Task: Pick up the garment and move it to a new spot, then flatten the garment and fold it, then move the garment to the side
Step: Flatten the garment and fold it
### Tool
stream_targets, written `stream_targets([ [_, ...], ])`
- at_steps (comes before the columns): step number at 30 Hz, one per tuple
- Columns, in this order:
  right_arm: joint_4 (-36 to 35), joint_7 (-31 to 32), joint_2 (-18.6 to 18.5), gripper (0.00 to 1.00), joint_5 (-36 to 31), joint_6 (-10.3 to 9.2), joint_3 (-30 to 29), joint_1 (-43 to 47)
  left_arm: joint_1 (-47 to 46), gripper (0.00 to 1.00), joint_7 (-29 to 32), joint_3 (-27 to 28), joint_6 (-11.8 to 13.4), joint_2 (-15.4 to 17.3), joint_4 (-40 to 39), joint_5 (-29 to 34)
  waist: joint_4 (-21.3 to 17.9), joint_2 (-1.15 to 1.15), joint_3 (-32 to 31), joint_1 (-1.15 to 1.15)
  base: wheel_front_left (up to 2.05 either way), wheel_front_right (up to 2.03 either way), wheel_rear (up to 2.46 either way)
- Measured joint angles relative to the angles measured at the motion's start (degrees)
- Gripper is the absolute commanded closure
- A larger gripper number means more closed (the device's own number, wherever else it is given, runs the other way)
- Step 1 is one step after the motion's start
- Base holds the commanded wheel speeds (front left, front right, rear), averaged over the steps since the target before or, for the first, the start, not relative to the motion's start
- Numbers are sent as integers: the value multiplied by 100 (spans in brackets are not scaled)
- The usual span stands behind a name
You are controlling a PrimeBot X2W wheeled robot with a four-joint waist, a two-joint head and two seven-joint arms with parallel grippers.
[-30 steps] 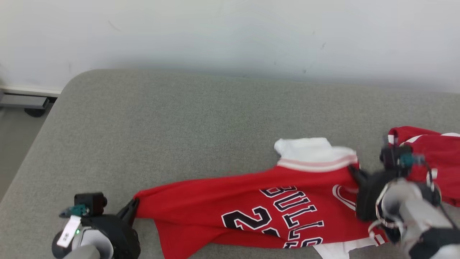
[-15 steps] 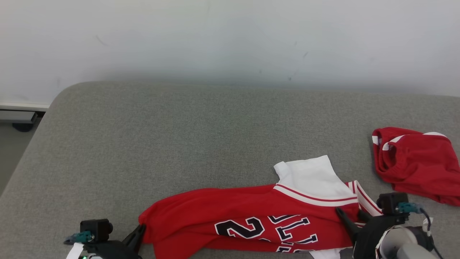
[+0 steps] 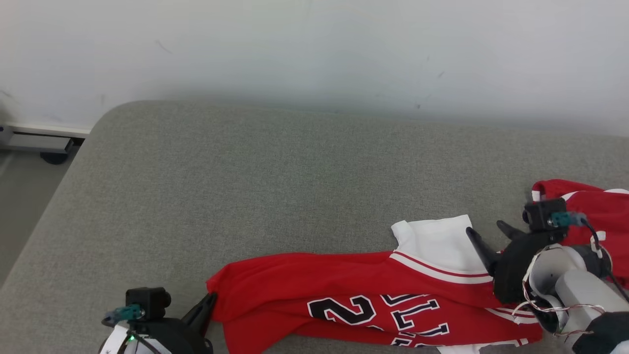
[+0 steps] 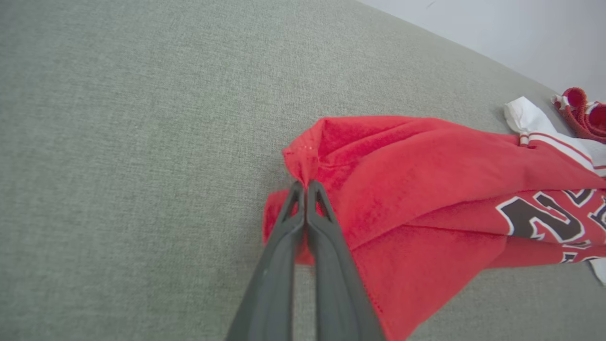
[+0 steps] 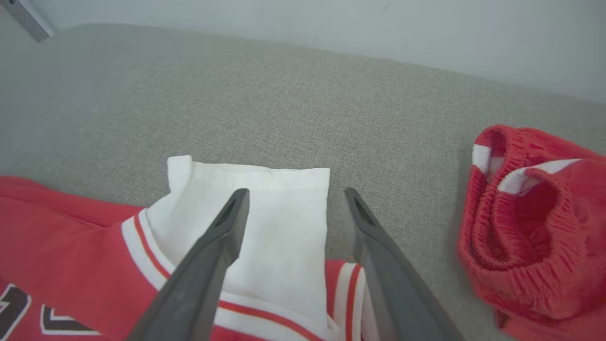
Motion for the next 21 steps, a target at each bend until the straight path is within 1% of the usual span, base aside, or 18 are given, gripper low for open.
stream_targets([
  [3, 303, 328, -48, 0, -201, -176, 110, -314, -35, 100, -1, -35, 1, -56, -143, 66, 63, 0, 65, 0, 0, 0, 0],
  [6, 584, 604, -48, 0, -250, -283, 152, -563, -156, 100, -1, -62, 2, -120, -252, 113, 155, 0, 131, 0, 0, 0, 0],
  [12, 918, 947, -32, 0, -297, -353, 218, -825, -264, 100, -1, -83, 42, -144, -410, 240, 338, 0, 240, 0, 0, 0, 0],
  [13, 990, 1009, -20, 0, -310, -392, 237, -888, -264, 100, -1, -86, 45, -137, -425, 243, 371, 0, 266, 0, 0, 0, 0],
  [15, 1079, 1107, -16, 0, -375, -398, 318, -992, -265, 100, -1, -80, 51, -120, -480, 253, 427, 0, 320, 0, 0, 0, 0],
  [21, 1268, 1298, 132, 0, -439, -447, 416, -1194, -264, 100, -1, -42, 94, -37, -625, 272, 507, 0, 478, 0, 0, 0, 0],
])
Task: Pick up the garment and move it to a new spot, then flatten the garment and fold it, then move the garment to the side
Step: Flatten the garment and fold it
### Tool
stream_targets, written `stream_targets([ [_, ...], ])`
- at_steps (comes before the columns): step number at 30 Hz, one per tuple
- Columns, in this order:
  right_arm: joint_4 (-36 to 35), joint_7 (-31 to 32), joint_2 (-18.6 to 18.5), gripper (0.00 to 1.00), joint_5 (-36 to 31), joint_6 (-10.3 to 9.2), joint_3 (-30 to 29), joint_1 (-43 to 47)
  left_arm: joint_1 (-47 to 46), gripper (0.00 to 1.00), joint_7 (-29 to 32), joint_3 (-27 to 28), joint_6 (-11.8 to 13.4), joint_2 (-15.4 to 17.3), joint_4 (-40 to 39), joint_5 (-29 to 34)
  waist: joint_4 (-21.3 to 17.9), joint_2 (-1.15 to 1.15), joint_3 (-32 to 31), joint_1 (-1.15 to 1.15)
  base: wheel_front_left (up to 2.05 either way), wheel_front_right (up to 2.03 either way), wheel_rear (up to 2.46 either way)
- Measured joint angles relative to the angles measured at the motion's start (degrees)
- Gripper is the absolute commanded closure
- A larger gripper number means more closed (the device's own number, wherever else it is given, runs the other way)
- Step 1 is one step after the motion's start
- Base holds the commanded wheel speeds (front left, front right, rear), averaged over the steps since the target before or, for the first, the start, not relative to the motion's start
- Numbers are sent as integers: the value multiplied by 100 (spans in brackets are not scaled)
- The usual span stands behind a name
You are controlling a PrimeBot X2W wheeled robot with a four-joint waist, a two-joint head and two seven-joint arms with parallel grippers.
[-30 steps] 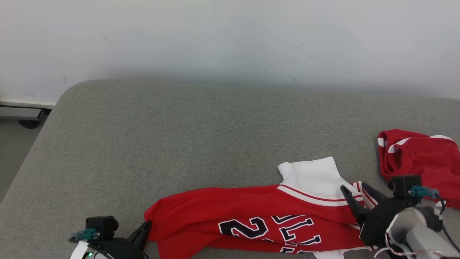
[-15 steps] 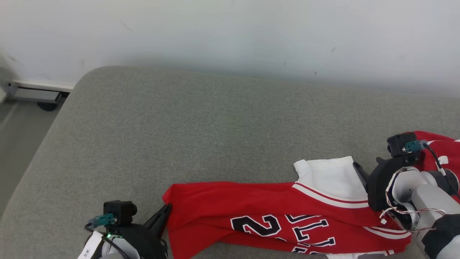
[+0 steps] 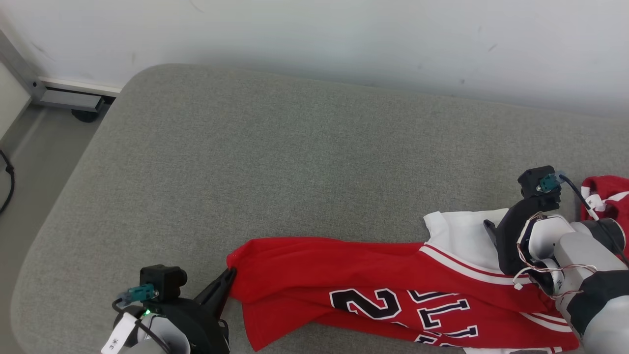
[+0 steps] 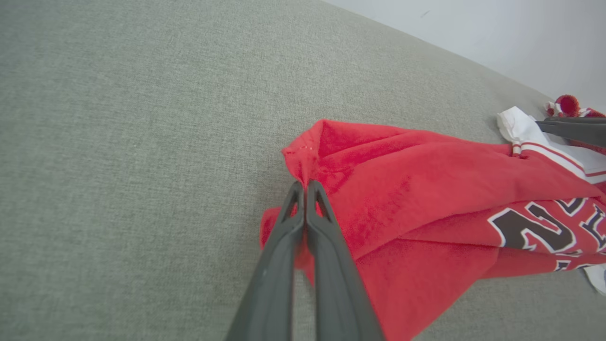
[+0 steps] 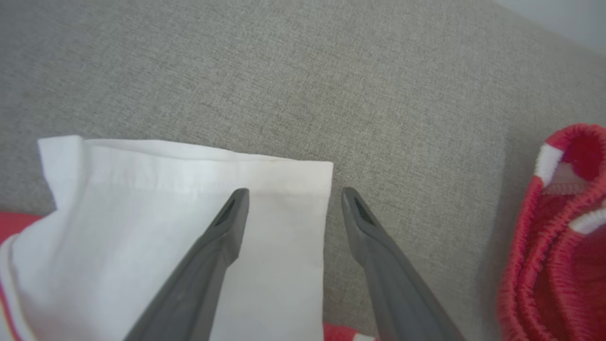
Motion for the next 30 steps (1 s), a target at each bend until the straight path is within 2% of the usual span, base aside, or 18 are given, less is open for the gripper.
stream_targets([
  [11, 323, 169, 30, 0, -151, -68, 112, -238, 1, 100, -27, 138, 98, 207, -289, 0, -89, 0, 204, 0, 0, 0, 0],
  [12, 338, 185, 37, 7, -151, -68, 115, -268, 1, 100, -35, 145, 98, 212, -305, 0, -93, 0, 222, 0, 0, 0, 0],
  [13, 346, 185, 45, 23, -151, -68, 113, -302, 1, 100, -42, 148, 97, 221, -322, 0, -96, 0, 241, 0, 0, 0, 0],
  [14, 349, 185, 49, 29, -151, -69, 112, -321, 1, 100, -42, 152, 97, 223, -338, 0, -96, 0, 262, 0, 0, 0, 0],
  [15, 350, 185, 57, 28, -151, -68, 112, -325, 1, 100, -42, 152, 97, 224, -356, 0, -94, 0, 285, 0, 0, 0, 0],
  [17, 357, 181, 82, 0, -147, -68, 99, -332, -4, 100, -42, 153, 92, 223, -393, 0, -88, 0, 332, 0, 0, 0, 0],
  [23, 488, 172, 65, 0, -149, -68, 94, -498, -136, 100, -42, 172, 91, 221, -449, 0, -27, 0, 460, 0, 0, 0, 0],
  [24, 505, 174, 65, 13, -151, -68, 103, -533, -135, 100, -42, 172, 91, 222, -448, -1, -16, 0, 469, 0, 0, 0, 0],
  [25, 521, 176, 66, 40, -151, -68, 104, -557, -135, 100, -42, 172, 91, 222, -448, -1, -7, 0, 475, 0, 0, 0, 0],
  [26, 537, 176, 69, 82, -149, -67, 104, -558, -135, 100, -42, 172, 91, 224, -448, -1, 0, 0, 480, 0, 0, 0, 0],
  [27, 556, 177, 79, 100, -149, -57, 110, -558, -135, 100, -42, 174, 91, 224, -447, -1, 6, 0, 483, 0, 0, 0, 0],
  [30, 623, 185, 130, 100, -149, -14, 134, -564, -136, 100, -42, 176, 91, 220, -444, -1, 18, 0, 480, 0, 0, 0, 0],
])
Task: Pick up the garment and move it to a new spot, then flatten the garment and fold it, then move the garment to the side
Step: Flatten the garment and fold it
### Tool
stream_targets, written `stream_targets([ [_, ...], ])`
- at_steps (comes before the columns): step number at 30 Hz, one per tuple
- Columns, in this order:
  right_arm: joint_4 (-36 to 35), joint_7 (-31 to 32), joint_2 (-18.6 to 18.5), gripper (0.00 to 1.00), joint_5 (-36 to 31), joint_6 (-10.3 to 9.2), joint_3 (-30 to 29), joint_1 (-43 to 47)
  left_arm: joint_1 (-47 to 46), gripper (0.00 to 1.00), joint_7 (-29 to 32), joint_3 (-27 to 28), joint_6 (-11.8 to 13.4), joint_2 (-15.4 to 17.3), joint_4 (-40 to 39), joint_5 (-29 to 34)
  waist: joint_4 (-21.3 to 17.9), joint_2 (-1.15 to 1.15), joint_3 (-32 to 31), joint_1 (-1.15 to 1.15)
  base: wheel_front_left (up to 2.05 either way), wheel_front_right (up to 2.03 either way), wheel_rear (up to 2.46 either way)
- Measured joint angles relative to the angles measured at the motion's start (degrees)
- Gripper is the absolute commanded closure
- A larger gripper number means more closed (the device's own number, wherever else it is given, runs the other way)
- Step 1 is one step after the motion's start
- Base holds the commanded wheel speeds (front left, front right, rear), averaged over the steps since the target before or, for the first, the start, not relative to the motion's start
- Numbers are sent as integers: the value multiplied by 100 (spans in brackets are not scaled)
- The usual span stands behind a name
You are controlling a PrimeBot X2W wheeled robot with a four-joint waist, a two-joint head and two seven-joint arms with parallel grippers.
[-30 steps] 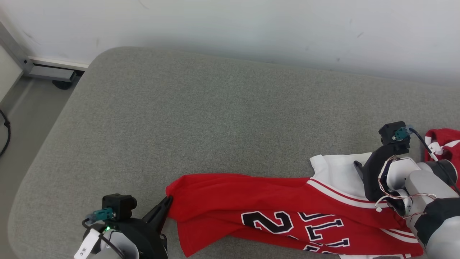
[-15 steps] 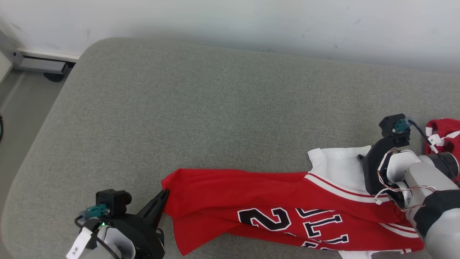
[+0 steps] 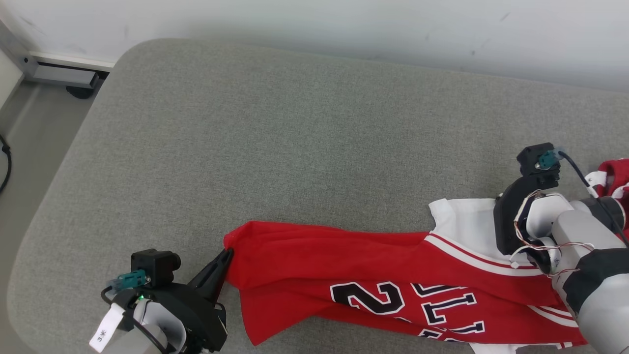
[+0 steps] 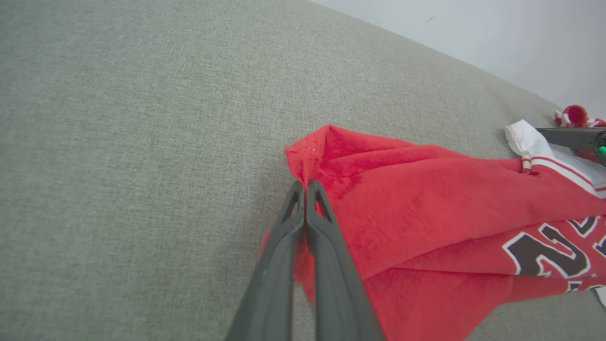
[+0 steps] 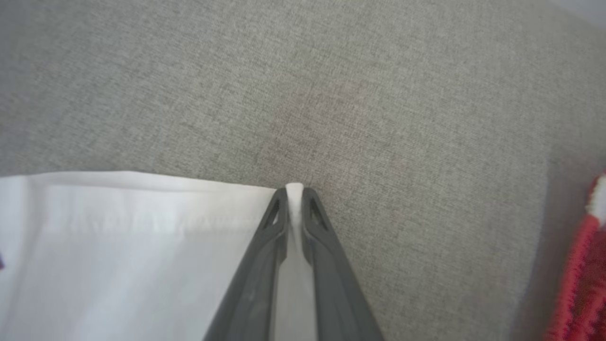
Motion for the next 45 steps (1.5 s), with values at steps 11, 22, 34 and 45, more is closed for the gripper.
stream_targets([
  [11, 64, -370, 35, 100, -7, 187, 33, -58, 27, 100, 0, 13, 2, 4, 90, -36, -62, 0, -211, 0, 0, 0, 0],
  [22, -104, -1389, 109, 100, 51, 258, -202, -340, 19, 100, 0, 157, 64, 67, 178, -41, -216, 0, -368, -1, 0, 0, 0],
  [34, 68, -1560, 390, 100, 188, 357, -278, -786, -826, 100, 374, 246, -512, 266, 333, -75, -433, 0, -407, -1, 0, 0, 0],
  [45, -96, -1462, 261, 100, -71, 103, -471, -4014, -4089, 100, 1023, 1204, -660, 719, 827, -307, -671, 0, 290, 0, 0, 0, 0],
])
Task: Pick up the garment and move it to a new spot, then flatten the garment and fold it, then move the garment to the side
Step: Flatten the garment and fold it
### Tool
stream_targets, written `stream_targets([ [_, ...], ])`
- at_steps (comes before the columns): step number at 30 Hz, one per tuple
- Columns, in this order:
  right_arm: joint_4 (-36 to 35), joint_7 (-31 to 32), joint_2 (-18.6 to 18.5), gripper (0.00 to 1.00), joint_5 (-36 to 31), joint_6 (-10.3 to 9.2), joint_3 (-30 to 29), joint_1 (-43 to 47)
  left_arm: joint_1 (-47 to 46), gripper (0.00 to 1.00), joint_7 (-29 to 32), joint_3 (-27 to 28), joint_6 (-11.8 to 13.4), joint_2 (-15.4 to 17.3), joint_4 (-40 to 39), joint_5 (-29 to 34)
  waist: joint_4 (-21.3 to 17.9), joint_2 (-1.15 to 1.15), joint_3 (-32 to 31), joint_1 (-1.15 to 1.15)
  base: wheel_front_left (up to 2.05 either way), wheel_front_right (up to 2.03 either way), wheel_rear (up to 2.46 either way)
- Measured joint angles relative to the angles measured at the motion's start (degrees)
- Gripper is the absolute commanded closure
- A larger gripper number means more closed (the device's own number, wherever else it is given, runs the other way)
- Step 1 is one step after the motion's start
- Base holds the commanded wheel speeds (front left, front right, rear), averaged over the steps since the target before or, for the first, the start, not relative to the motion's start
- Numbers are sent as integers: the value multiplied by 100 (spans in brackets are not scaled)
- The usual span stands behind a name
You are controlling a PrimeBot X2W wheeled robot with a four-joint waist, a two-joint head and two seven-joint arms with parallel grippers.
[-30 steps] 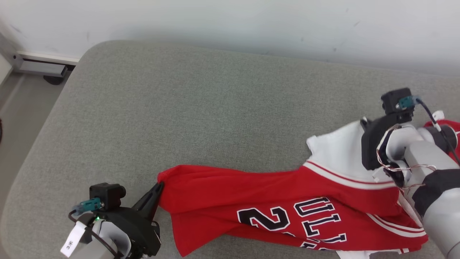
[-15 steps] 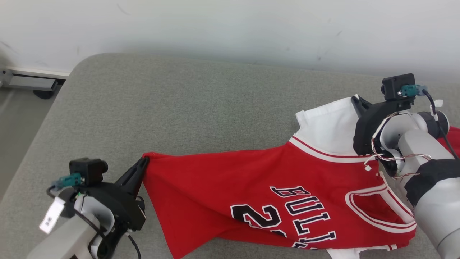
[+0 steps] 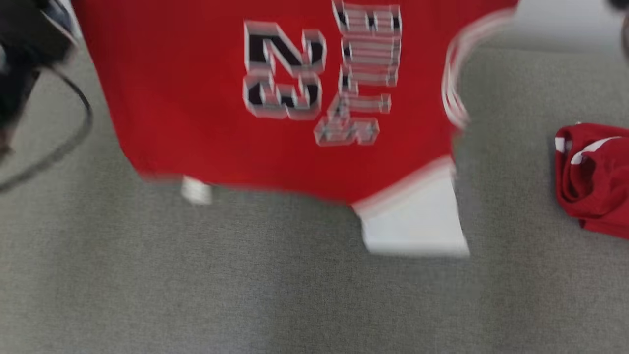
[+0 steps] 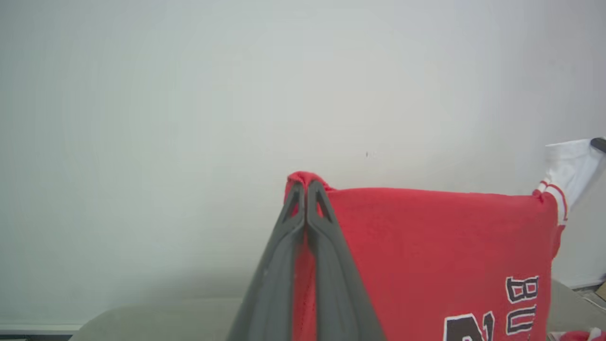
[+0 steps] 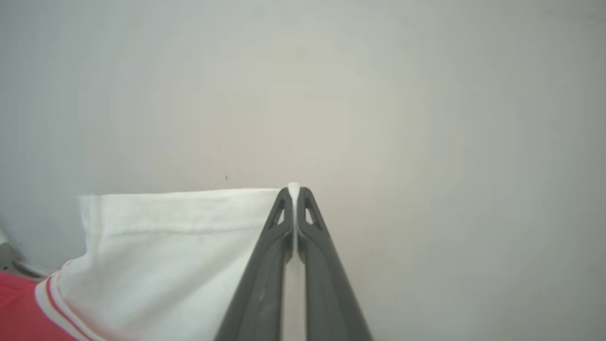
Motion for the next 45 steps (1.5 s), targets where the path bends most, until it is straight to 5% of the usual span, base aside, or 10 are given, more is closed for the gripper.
stream_targets([
  [2, -247, -280, -1, 100, -29, -27, -67, -385, -370, 100, -191, 277, -38, 113, -108, -5, -38, 0, 157, 0, 0, 0, 0],
  [8, -245, -889, -2, 100, -71, 303, 97, -32, -327, 100, -530, 149, -42, 91, 66, 74, -141, 1, 410, 3, 0, 0, 0],
  [17, -322, -1806, 64, 100, 124, 476, 264, 2337, 2387, 100, -925, -472, -44, 107, -63, 14, -268, 0, 19, 0, 0, 0, 0],
  [26, -732, -1976, 15, 100, 508, 526, 361, 4381, 3796, 100, -980, -801, -30, 35, -285, 16, -391, -1, -700, -2, 0, 0, 0],
  [32, -1323, -1978, -187, 100, 831, 527, 800, 6007, 4837, 100, -1009, -906, 250, 23, -368, -57, -410, -1, -1241, -2, 0, 0, 0],
  [45, -1796, -2019, -762, 100, 962, 533, 966, 7019, 5352, 100, -1025, -826, 617, 38, -599, -46, -402, -1, -1528, -1, 0, 0, 0],
])
